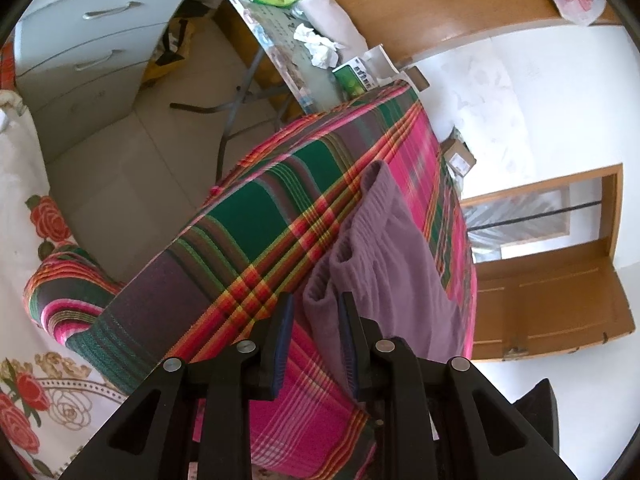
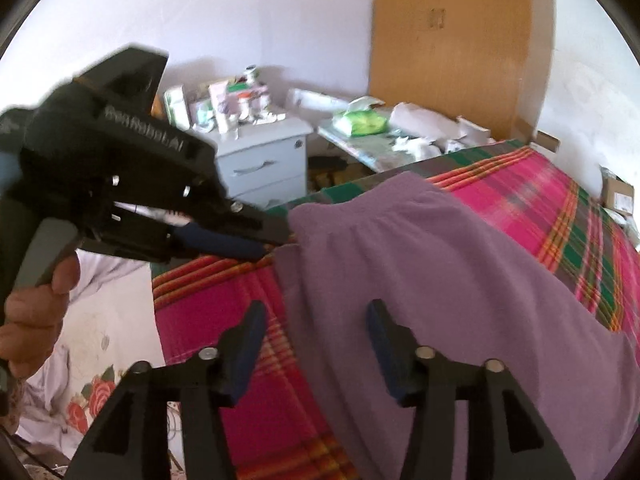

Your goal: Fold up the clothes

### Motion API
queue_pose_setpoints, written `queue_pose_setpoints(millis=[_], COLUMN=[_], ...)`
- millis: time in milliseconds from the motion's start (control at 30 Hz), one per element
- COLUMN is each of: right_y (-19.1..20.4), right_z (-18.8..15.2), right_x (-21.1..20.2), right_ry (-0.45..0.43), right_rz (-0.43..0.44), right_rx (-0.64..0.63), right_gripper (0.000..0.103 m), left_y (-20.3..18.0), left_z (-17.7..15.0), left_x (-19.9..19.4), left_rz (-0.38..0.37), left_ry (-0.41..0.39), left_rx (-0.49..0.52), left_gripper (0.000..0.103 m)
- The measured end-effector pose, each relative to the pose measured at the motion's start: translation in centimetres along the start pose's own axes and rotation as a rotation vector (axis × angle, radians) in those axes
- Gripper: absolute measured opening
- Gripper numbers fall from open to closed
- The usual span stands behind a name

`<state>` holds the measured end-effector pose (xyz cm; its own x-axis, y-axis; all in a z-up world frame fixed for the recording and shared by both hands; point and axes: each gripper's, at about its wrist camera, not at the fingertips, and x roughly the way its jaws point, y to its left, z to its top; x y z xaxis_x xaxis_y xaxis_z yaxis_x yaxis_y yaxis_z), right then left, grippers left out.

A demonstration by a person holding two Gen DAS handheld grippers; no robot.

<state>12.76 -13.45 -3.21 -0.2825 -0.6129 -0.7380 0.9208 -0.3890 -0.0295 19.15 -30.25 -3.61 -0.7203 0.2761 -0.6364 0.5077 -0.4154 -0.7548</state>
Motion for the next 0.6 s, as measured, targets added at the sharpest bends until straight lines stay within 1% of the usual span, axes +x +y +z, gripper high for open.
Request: queue_pose_setpoints(millis=[167,267,467,600], right_y=[1.3,1.6,0.8,0.6], right_z=[0.9,1.2,1.5,1.4], right_x=[0.8,1.9,2.1,2.0], right_ry=[0.001,0.045,0.047,0.047], right_rz=[-0.072,-0.106,-0.098,-0.098], right_rx=[-0.050,-0.060,-0.010,0.003], right_gripper=[0.054,0.054,0.054,0.050], left_y=[0.1,0.0,0.2,0.0], left_z=[0.1,0.2,0.7,0.8], left_x=[-0.3,-0.3,-0.7,-0.4], left_rz=[-0.010,-0.013,-0.016,-0.012], left_ry=[-0.013,-0.012,-0.032,-0.019], left_rx=[-0.013,-0.011,-0.024,-0.020], left_gripper=[0.025,0.025,0.026,0.026])
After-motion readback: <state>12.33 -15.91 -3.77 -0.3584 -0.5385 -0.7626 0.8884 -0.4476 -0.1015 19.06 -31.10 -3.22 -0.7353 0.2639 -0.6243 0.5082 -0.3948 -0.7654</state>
